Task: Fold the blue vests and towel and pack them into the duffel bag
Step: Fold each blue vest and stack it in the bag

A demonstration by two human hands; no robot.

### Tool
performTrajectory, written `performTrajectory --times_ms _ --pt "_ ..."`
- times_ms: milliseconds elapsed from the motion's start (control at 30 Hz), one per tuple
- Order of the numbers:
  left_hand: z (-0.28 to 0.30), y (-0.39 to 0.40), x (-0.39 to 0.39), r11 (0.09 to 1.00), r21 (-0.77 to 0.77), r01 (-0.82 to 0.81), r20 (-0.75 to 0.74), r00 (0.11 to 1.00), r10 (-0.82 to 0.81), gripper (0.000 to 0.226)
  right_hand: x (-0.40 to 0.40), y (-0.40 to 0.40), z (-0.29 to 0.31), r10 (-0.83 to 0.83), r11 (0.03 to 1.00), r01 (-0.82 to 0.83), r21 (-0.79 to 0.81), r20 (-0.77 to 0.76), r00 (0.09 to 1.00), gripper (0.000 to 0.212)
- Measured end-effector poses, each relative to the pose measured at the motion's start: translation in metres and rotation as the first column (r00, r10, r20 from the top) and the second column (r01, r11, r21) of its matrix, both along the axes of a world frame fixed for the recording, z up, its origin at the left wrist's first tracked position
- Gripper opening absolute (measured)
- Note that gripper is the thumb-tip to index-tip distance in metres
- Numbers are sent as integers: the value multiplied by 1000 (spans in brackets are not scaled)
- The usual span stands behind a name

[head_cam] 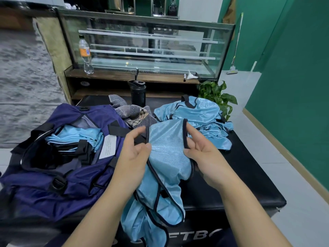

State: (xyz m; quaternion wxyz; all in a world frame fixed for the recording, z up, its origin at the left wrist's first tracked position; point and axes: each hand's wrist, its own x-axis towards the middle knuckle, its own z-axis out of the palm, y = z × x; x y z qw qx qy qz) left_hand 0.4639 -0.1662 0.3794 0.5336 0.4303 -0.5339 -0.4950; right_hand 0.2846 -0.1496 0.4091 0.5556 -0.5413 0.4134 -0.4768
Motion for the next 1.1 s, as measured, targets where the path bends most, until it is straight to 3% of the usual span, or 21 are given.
performTrajectory --times_ms 67,233,333,467,567,700,867,967,1100 --pt "0 1 2 998 -50 27 68 997 -23 49 0 0 1 5 1000 -5 -5 1 1000 73" --pt "1 2 4 995 -73 67 237 970 -48 39 -4 -2 -4 -53 999 53 -7 -118 992 66" --pt "2 1 3 996 -83 40 281 960 -15 33 -5 -3 -7 -138 990 137 -20 -141 980 61" --pt "3 1 1 995 -104 9 330 944 26 35 -6 2 -2 -119 988 95 -122 -201 972 60" --pt "6 0 1 989 -145 -15 375 924 69 34 -6 2 0 -255 957 161 -243 -432 865 39" --pt "10 1 1 978 -207 -16 458 882 111 33 -6 1 4 -386 913 232 -335 -525 759 36" --pt "12 2 0 959 -281 -43 570 796 203 17 -9 0 4 -477 856 135 -498 -664 575 20" --pt "12 3 1 957 -291 -24 594 779 200 16 -9 0 1 -496 841 161 -516 -621 607 2" --pt "10 -2 1 993 -112 -22 418 906 67 20 -7 0 0 -415 900 279 -334 -465 782 16"
